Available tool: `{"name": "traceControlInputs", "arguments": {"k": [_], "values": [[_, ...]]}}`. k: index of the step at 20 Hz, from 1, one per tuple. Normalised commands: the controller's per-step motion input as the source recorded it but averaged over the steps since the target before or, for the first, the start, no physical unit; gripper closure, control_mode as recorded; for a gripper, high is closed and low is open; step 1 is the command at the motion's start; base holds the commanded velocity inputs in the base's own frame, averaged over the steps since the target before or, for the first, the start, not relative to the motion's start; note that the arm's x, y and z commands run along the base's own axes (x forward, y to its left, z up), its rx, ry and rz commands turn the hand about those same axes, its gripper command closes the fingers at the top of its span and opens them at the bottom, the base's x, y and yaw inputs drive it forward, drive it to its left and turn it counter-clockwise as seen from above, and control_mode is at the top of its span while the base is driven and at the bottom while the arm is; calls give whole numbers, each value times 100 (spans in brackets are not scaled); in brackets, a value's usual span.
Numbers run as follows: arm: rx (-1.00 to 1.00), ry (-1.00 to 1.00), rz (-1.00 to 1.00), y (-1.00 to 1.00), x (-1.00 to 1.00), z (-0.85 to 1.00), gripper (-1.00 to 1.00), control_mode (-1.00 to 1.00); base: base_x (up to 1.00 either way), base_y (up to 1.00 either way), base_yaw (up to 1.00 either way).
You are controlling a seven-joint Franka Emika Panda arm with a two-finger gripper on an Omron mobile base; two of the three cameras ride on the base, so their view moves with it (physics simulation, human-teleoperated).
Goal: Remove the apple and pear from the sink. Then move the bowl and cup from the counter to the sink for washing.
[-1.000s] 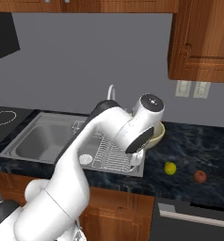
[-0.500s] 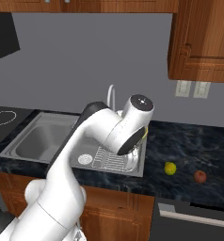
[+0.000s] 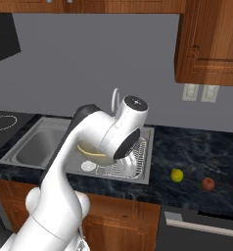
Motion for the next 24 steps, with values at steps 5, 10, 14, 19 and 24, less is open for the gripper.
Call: {"name": "traceControlInputs", "arguments": {"k": [5,10,14,19,24], "values": [[0,0,19,41,-12,0,100,-100,0,0,0],[0,0,13,44,-1,0,100,-100,0,0,0],[0,0,9,47,5,0,100,-100,0,0,0],[0,0,7,49,11,0,100,-100,0,0,0],[0,0,6,49,16,-1,100,-100,0,0,0]]}}
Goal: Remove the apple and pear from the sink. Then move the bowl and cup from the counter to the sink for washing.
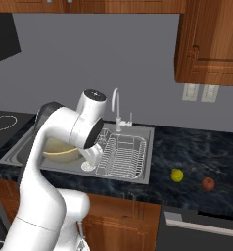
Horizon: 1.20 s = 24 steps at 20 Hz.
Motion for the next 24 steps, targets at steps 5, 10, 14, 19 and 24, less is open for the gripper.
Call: {"name": "traceControlInputs", "arguments": {"k": [5,10,14,19,24], "values": [[0,0,6,45,23,-6,100,-100,0,0,0],[0,0,7,44,26,-11,100,-100,0,0,0],[0,1,9,42,28,-14,100,-100,0,0,0],[3,8,14,25,36,-16,100,-100,0,0,0],[3,15,14,27,42,-23,100,-100,0,0,0]]}}
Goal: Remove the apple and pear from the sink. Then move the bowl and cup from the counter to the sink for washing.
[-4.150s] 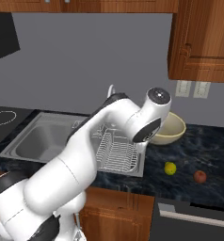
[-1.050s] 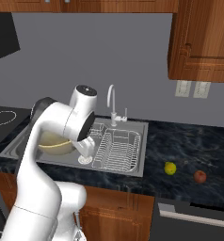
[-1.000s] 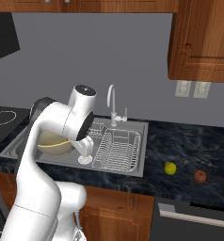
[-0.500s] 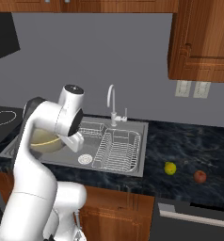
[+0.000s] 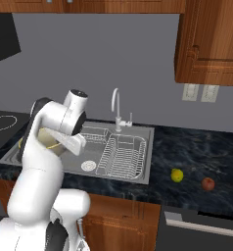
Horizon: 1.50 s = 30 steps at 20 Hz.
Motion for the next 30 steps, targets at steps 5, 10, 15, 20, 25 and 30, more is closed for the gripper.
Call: {"name": "traceControlInputs", "arguments": {"k": [5,10,15,20,25,30], "values": [[4,13,13,27,42,-23,100,-100,0,0,0],[2,5,12,21,42,-22,100,-100,0,0,0],[1,1,8,17,43,-22,100,-100,0,0,0],[2,0,4,12,42,-22,100,-100,0,0,0],[1,0,2,15,41,-23,100,-100,0,0,0],[4,0,3,18,34,-28,100,-100,0,0,0]]}}
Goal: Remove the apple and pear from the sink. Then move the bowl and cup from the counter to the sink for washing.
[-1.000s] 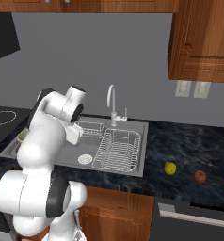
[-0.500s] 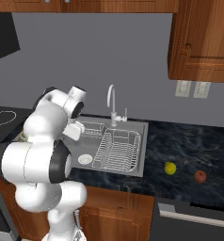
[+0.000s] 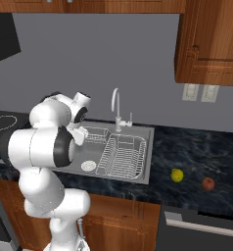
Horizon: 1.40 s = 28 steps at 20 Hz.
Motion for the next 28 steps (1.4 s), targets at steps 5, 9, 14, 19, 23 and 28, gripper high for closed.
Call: {"name": "traceControlInputs", "arguments": {"k": [5,9,14,19,23,28], "values": [[5,0,3,22,35,-31,100,-100,0,0,0],[4,0,2,20,34,-30,100,-100,0,0,0],[2,0,1,25,29,-34,100,-100,0,0,0],[0,0,1,16,27,-31,100,-100,0,0,0],[0,1,3,11,28,-31,100,-100,0,0,0],[0,0,0,11,30,-31,100,-100,0,0,0]]}}
